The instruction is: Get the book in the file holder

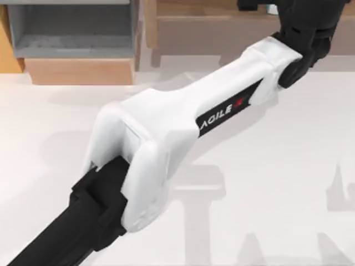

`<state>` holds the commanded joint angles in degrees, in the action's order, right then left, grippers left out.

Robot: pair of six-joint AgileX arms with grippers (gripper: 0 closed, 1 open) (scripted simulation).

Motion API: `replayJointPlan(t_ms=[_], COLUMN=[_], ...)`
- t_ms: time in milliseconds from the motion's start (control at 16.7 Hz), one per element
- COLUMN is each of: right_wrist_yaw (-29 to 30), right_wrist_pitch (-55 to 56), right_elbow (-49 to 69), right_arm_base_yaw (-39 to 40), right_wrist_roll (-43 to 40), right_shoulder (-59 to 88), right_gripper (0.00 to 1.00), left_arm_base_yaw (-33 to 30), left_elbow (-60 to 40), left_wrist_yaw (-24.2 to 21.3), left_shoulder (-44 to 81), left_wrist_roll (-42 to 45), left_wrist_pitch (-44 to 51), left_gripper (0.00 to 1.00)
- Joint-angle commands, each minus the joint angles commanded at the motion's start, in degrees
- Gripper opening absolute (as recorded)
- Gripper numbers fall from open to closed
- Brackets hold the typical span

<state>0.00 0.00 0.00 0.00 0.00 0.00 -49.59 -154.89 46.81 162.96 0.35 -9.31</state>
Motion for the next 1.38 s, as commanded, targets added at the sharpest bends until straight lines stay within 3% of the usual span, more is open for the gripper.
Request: replayJointPlan(t_ms=[720,1380], right_wrist_yaw=[0.0,0.0], right_wrist_pitch=[0.0,0.0], right_elbow=[0.0,0.0], right_arm_base_yaw=[0.0,0.0], right_wrist_roll=[0.0,0.0], right_shoulder=[0.0,0.0], right_gripper=[1.0,1.0], left_arm_base_yaw=[0.0,-0.29], left_elbow=[0.0,-0.92], left_wrist_yaw=[0.0,0.02], left_shoulder=[0.0,0.3], left_wrist_roll=[0.0,0.06], left_wrist_pitch=[0.0,0.6], left_gripper=[0.02,0.0])
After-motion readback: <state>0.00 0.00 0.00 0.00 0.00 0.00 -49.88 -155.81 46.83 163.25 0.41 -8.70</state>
